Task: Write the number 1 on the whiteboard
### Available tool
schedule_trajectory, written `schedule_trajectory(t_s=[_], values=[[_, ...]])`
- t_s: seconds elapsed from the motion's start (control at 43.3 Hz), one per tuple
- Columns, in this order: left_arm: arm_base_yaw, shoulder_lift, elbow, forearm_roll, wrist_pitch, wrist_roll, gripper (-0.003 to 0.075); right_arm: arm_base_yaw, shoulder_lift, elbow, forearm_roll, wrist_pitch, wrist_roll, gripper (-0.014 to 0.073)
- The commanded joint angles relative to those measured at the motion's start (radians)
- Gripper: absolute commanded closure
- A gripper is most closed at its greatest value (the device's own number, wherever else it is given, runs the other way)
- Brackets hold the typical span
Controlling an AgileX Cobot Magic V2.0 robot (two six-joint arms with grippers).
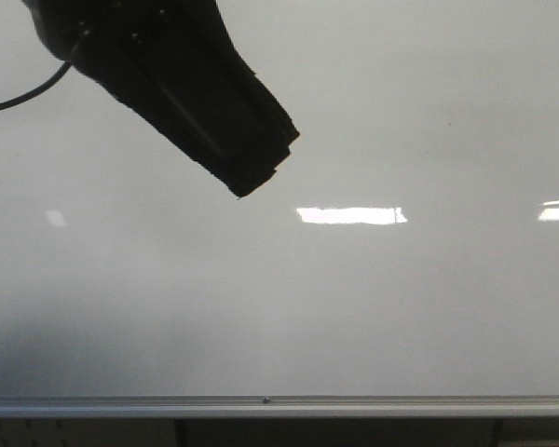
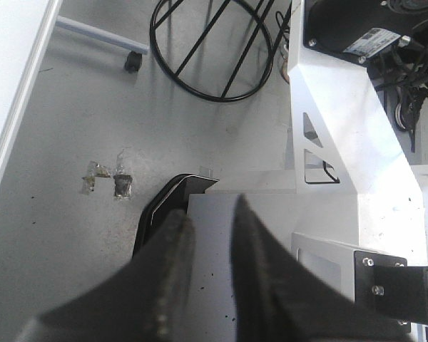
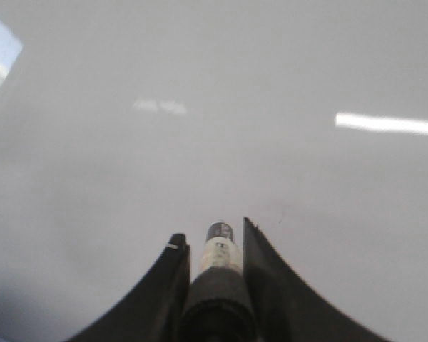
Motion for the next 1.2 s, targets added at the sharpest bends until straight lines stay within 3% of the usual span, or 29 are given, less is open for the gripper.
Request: schedule_trajectory(t_s=[0.0, 0.67, 1.178], values=[[-0.006, -0.038, -0.032, -0.058, 0.009, -0.008, 0.0742, -0.007, -0.035, 0.0, 0.015, -0.141, 0.0, 0.0702], [-0.006, -0.038, -0.032, -0.058, 0.007, -0.008, 0.0741, -0.007, 0.098, -0.008, 0.015, -0.159, 0.0, 0.0702], [-0.006, -0.038, -0.032, -0.058, 0.007, -0.008, 0.0741, -0.006, 0.562, -0.357, 0.015, -0.176, -0.004, 0.0702]])
